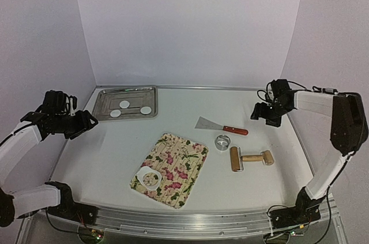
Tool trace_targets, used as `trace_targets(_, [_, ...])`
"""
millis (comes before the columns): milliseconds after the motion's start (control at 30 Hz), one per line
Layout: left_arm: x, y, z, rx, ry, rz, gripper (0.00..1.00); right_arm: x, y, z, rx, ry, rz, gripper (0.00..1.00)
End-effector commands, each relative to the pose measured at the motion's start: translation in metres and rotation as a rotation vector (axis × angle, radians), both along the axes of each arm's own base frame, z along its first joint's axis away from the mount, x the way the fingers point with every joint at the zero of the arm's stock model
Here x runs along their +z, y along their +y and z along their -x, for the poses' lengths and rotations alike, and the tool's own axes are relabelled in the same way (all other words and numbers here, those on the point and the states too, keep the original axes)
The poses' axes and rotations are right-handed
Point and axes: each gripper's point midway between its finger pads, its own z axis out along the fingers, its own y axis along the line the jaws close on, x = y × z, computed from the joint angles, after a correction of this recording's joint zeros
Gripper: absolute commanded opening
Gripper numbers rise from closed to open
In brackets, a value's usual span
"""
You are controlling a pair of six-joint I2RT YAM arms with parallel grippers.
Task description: Roll out the dumpling wrappers from the dough
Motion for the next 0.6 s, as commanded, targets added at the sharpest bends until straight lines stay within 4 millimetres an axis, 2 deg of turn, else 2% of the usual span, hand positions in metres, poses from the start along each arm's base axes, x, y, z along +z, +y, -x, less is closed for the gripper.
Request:
trace_targets(0, [0.044,0.011,-0.017,0.023,-0.185,-0.060,1.00,0.071,-0.034,0.009,-0.058,-0.219,0.162,0.83])
trace_targets(67, [0.066,0.014,-0.020,0.016,-0.271,-0.095,1.00,0.104,-0.044,0.020,-0.074,-0.333,0.196,0.83])
trace_targets(233, [0.116,0.026,-0.015,0.047,-0.483,-0.182,1.00,0.161,-0.064,0.060,-0.118,-0.589,0.265,0.84])
trace_targets(300, [0.123,0.031,-0.010,0.065,-0.529,-0.200,1.00,0.168,-0.068,0.076,-0.124,-0.647,0.278,0.83])
trace_targets(400, [0.115,0.038,-0.004,0.098,-0.530,-0.218,0.99,0.174,-0.075,0.103,-0.143,-0.725,0.283,0.83])
trace_targets(467, [0.104,0.041,0.000,0.117,-0.508,-0.215,1.00,0.162,-0.078,0.117,-0.150,-0.733,0.288,0.83])
trace_targets(567, [0.107,0.041,0.001,0.125,-0.523,-0.210,1.00,0.157,-0.081,0.132,-0.165,-0.757,0.276,0.84])
